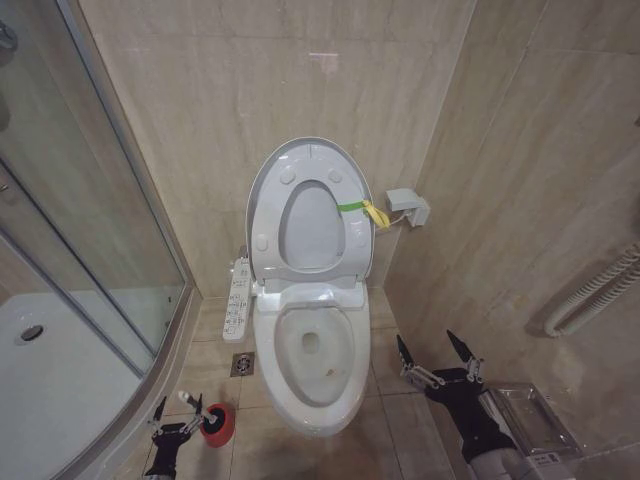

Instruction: Open the toilet lid, clean the toilet bowl with a toilet brush, close the toilet lid, and flush.

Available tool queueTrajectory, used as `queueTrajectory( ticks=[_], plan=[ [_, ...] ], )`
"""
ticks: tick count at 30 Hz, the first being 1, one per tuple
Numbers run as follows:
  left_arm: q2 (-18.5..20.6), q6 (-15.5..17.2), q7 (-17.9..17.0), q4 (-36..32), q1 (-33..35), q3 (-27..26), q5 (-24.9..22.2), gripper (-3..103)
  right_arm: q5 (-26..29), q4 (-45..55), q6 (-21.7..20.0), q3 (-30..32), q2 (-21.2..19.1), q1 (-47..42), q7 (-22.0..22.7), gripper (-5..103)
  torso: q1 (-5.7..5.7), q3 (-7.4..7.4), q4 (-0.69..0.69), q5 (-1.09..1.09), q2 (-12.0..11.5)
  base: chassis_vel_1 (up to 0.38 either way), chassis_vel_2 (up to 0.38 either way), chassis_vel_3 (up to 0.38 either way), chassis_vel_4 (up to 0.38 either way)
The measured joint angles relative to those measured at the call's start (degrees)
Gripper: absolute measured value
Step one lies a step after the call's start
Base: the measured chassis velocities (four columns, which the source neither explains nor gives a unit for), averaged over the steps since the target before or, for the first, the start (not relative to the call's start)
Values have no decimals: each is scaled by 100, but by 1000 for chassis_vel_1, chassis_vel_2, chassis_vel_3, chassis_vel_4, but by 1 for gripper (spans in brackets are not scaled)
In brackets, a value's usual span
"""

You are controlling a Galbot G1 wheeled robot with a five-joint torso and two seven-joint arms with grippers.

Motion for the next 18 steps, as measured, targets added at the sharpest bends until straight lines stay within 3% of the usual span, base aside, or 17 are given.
queueTrajectory(
  ticks=[12, 13, 18],
  plan=[
    [-8, 37, 20, -152, 51, -14, -4, 96, 0, 0, 0, 0, 0, 0, 0, 100, 0, 0, 1, 0, 0, 0, 0, 0, 0],
    [-19, 36, 20, -98, 34, -9, -12, 85, 0, 0, 0, 0, 0, 0, 0, 100, 0, 0, 1, 0, 0, 0, 0, 0, 0],
    [-68, 17, 23, 47, -37, 6, -20, 85, 0, 0, 0, 0, 0, 0, 0, 100, 0, 0, 0, 0, 0, 0, 0, 0, 0]
  ],
)
